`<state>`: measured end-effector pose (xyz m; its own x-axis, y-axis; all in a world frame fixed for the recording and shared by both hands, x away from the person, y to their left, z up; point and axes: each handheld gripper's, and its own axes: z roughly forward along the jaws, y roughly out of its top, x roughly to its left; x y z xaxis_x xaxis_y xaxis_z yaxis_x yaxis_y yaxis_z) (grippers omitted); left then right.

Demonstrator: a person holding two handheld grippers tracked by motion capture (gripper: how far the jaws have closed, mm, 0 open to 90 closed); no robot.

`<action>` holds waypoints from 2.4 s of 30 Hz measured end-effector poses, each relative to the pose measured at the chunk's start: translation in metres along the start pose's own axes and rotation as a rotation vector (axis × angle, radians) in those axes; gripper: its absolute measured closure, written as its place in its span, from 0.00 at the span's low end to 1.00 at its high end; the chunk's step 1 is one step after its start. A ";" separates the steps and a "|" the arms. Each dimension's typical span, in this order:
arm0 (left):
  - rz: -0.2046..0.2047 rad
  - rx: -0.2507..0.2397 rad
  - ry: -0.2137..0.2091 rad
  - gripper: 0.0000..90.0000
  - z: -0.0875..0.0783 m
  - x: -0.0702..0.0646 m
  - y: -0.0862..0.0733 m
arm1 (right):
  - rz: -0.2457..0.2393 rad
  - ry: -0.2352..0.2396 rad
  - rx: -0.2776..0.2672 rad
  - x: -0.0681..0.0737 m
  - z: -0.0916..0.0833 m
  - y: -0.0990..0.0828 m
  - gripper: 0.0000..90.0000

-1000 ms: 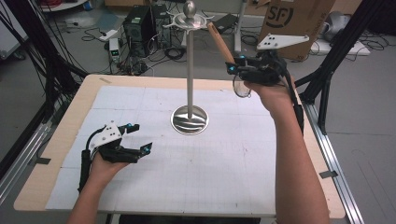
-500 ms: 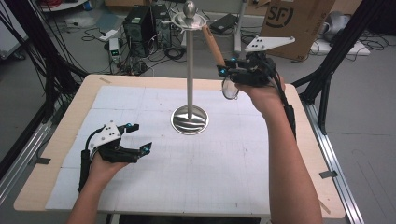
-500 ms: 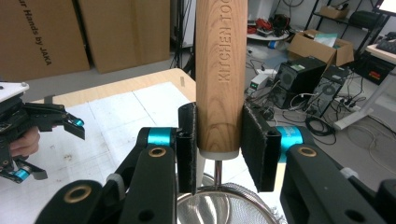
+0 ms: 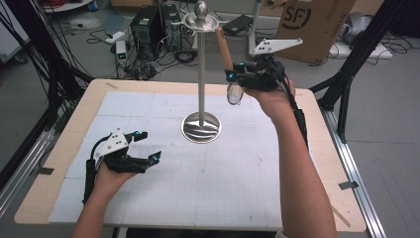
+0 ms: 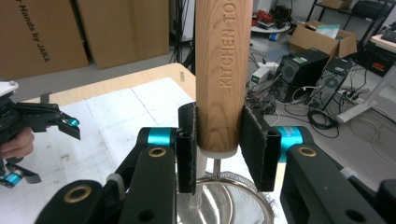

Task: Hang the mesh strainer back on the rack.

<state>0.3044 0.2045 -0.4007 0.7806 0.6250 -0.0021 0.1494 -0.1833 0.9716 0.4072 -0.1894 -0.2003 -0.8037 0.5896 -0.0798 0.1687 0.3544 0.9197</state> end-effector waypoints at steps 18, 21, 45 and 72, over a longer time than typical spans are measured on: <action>-0.004 -0.001 -0.001 0.17 -0.001 0.001 0.000 | 0.024 0.011 0.004 0.001 0.019 0.001 0.76; -0.005 -0.003 0.003 0.17 -0.001 0.001 0.000 | 0.022 0.008 0.015 0.002 0.021 0.000 0.74; 0.001 0.000 0.005 0.17 -0.002 0.000 0.001 | 0.024 0.006 -0.023 0.006 -0.016 -0.023 0.59; 0.004 0.001 -0.004 0.17 0.000 -0.001 0.000 | 0.062 -0.022 -0.044 0.025 -0.043 -0.100 0.47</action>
<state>0.3037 0.2044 -0.4004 0.7837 0.6211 0.0008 0.1466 -0.1863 0.9715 0.3453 -0.2414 -0.2778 -0.7799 0.6252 -0.0302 0.1919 0.2848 0.9392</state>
